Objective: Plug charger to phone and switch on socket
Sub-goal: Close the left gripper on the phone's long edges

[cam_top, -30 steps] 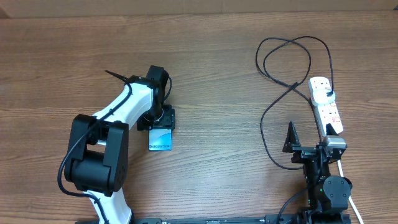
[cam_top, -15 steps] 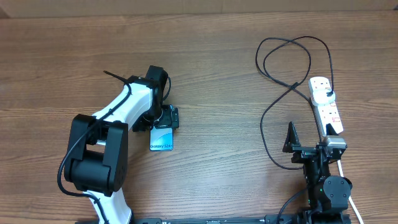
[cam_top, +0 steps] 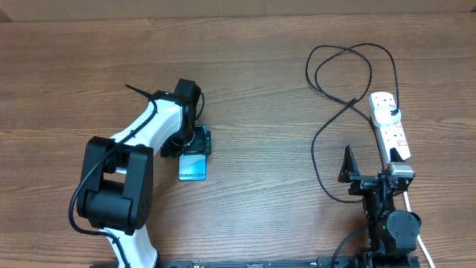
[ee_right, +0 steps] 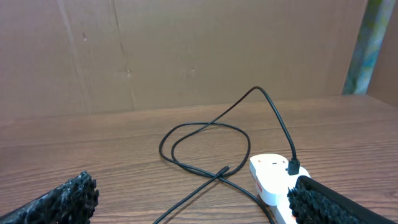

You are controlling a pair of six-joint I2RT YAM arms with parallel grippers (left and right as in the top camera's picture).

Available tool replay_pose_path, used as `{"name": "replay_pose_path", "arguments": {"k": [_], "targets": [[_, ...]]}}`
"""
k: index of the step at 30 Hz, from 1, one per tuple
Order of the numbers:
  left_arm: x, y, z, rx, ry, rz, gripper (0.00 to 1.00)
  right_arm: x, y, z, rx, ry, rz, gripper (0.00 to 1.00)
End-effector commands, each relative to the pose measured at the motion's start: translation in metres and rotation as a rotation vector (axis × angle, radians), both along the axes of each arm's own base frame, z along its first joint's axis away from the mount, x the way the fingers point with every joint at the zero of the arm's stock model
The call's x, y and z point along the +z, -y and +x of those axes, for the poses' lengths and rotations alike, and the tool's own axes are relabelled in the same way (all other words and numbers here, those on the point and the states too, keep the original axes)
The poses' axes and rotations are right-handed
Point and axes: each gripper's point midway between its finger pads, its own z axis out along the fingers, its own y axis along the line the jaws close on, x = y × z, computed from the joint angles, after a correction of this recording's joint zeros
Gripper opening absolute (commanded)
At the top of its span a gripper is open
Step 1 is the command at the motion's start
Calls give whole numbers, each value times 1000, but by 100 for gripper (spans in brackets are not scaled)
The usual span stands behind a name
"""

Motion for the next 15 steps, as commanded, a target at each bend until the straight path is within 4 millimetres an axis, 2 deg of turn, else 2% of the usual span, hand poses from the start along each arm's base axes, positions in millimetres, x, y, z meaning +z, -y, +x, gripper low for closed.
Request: {"name": "replay_pose_path", "arguments": {"k": [1, 10, 15], "targets": [[-13, 8, -16, -18, -61, -41, 78, -2, 1, 0, -4, 3, -4, 100], [-12, 8, -15, -16, -60, -44, 66, -2, 1, 0, -4, 3, -4, 100], [-7, 23, -13, -28, -63, -130, 63, -2, 1, 0, -4, 3, -4, 100]]}}
